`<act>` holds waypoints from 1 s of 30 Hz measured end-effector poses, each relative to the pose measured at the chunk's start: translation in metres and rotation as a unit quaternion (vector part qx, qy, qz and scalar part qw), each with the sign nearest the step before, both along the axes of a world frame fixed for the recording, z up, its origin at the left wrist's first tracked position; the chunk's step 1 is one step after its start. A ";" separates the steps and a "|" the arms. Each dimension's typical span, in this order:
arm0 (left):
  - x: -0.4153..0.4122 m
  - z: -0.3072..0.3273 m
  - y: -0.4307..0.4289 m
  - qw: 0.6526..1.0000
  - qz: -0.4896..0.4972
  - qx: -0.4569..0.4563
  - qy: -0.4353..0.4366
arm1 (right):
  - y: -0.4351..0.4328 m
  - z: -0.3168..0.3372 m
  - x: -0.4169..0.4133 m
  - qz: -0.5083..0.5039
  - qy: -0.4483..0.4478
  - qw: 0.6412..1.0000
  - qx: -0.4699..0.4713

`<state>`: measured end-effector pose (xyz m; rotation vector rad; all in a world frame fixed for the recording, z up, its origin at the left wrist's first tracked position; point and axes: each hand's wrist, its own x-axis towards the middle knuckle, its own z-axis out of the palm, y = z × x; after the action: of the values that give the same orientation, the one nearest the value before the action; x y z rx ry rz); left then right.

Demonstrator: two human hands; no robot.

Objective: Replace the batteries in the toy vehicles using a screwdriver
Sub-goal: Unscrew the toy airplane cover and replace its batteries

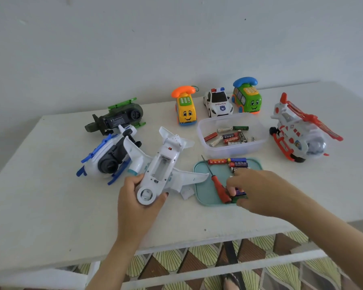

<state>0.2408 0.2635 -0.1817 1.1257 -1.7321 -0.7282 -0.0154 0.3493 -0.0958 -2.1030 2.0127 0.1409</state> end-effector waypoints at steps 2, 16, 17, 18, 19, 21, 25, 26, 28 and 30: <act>0.002 0.000 -0.002 1.000 -0.016 -0.006 -0.001 | 0.009 -0.005 0.003 -0.011 0.022 0.999 -0.037; 0.015 -0.004 -0.009 0.998 -0.060 0.004 0.000 | 0.017 -0.014 0.001 -0.069 0.007 0.997 -0.044; 0.016 -0.003 -0.008 0.998 -0.062 0.006 0.001 | 0.016 -0.012 0.002 -0.076 -0.011 0.996 -0.052; 0.017 -0.003 -0.008 0.998 -0.064 0.007 0.000 | 0.015 -0.010 0.004 -0.084 -0.033 0.994 -0.066; 0.018 -0.003 -0.008 0.998 -0.063 0.006 -0.003 | 0.014 -0.009 0.006 -0.090 -0.057 0.991 -0.081; 0.020 -0.004 -0.008 0.998 -0.056 -0.006 -0.009 | 0.010 -0.004 0.017 -0.088 -0.114 0.983 -0.112; 0.018 -0.004 -0.004 0.996 -0.006 -0.067 -0.054 | -0.006 0.005 0.046 -0.041 -0.216 0.956 -0.194; 0.017 -0.004 -0.004 0.995 0.012 -0.078 -0.066 | -0.012 0.006 0.053 -0.032 -0.237 0.948 -0.210; 0.016 -0.004 -0.005 0.992 0.028 -0.094 -0.080 | -0.024 0.005 0.068 -0.012 -0.277 0.929 -0.246; 0.017 -0.007 -0.008 0.990 0.019 -0.110 -0.090 | -0.037 0.001 0.080 0.014 -0.293 0.911 -0.288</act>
<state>0.2575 0.2556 -0.1884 1.0939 -1.8841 -0.4088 0.0650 0.3125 -0.0953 -2.1019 1.7637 -1.0734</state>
